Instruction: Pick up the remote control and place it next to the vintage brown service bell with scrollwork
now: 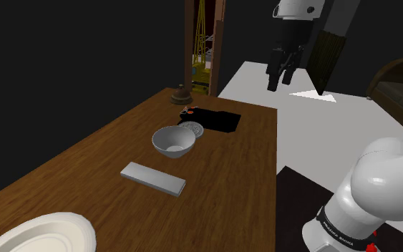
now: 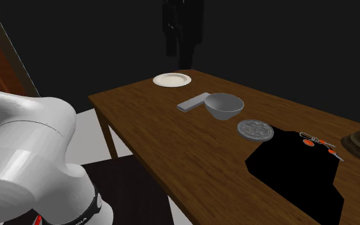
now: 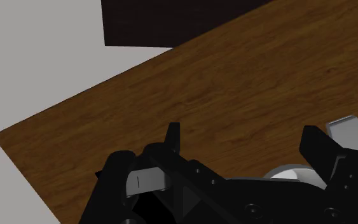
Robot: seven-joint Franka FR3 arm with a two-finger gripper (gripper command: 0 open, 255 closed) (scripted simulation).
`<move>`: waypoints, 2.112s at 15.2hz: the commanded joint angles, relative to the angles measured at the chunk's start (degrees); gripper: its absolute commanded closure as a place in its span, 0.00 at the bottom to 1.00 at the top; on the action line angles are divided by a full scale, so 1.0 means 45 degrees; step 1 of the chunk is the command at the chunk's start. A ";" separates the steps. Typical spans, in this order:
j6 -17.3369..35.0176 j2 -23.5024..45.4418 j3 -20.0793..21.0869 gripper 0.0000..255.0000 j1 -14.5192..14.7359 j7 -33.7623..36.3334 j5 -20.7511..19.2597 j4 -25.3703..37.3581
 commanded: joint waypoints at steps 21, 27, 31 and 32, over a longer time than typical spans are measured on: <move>0.6588 0.6087 0.3812 0.00 0.1229 0.2459 0.1032 -0.0018; 0.8094 0.8761 0.4807 0.00 0.1479 0.3592 0.0164 0.1152; 0.8822 1.0694 0.5253 0.00 0.1797 0.4507 -0.0827 0.2234; 0.8962 1.1188 0.5322 0.00 0.1914 0.4744 -0.1110 0.2543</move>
